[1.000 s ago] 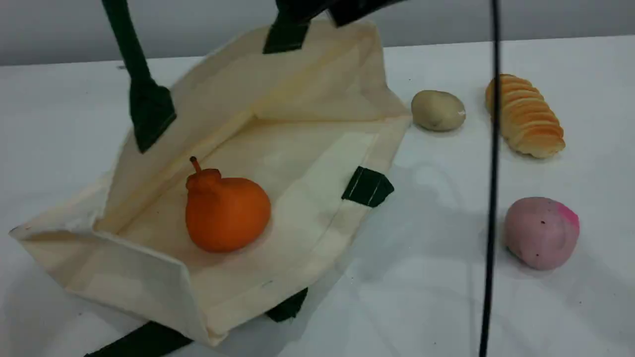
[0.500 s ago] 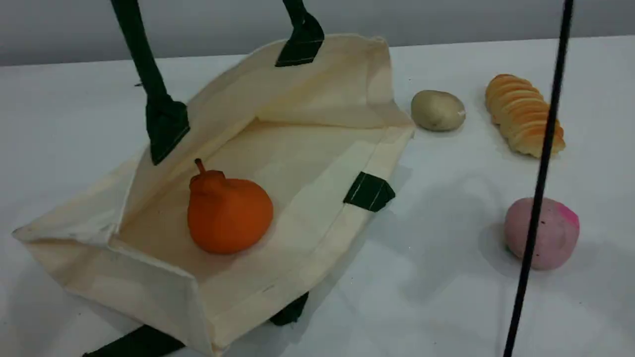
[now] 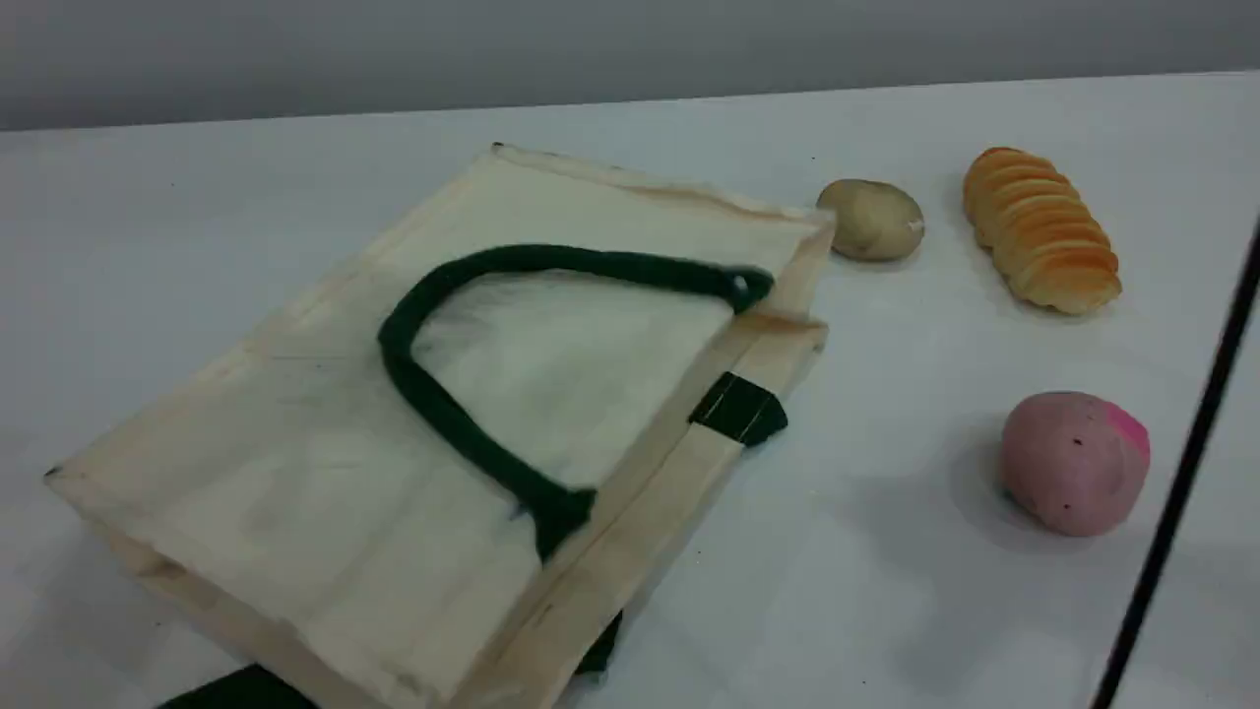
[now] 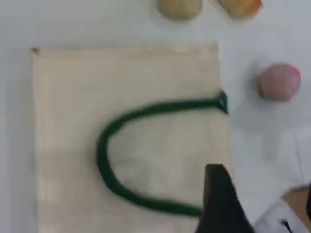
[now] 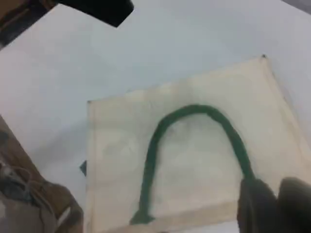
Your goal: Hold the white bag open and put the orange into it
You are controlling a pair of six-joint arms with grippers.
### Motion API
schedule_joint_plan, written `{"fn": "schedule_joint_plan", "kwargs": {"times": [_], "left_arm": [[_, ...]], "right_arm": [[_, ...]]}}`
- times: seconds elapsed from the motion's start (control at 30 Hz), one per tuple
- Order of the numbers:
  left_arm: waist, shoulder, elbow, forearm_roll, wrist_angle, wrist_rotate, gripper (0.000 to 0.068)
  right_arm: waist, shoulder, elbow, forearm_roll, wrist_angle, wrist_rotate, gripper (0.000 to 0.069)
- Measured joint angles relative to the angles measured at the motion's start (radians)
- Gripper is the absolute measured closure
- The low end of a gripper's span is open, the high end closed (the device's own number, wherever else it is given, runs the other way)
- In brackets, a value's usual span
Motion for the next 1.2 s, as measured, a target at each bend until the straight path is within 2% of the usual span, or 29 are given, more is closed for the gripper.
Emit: {"fn": "schedule_joint_plan", "kwargs": {"times": [0.17,0.27,0.33,0.47,0.57,0.67,0.8,0.97,1.2], "left_arm": [[0.000,-0.012,0.000,-0.005,0.102,-0.021,0.0295],[0.000,-0.039,0.002,-0.046,0.108,-0.036,0.0300],[-0.003,-0.069,0.003,-0.061,0.106,-0.036,0.0327],[-0.041,-0.151,0.045,-0.049,0.100,-0.036,0.0453],[-0.083,-0.238,0.116,-0.039,0.054,-0.044,0.0582],[-0.130,-0.348,0.203,-0.008,0.005,-0.082,0.0659],[-0.178,-0.520,0.324,0.070,-0.025,-0.180,0.0680],[-0.181,-0.740,0.463,0.184,-0.007,-0.298,0.0682],[-0.175,-1.035,0.639,0.199,0.037,-0.327,0.0682]], "right_arm": [[0.000,-0.108,0.000,-0.132,0.018,0.113,0.0586],[0.000,-0.191,0.000,-0.216,0.049,0.189,0.0586],[0.000,-0.249,0.000,-0.265,0.068,0.248,0.0586],[0.000,-0.385,0.000,-0.363,0.090,0.357,0.0586],[0.000,-0.490,0.000,-0.424,0.128,0.406,0.0586],[0.000,-0.595,0.017,-0.441,0.179,0.422,0.0586],[0.000,-0.732,0.098,-0.438,0.224,0.439,0.0586],[0.000,-0.907,0.245,-0.438,0.228,0.432,0.0586],[0.000,-1.146,0.474,-0.443,0.214,0.431,0.0586]]}}
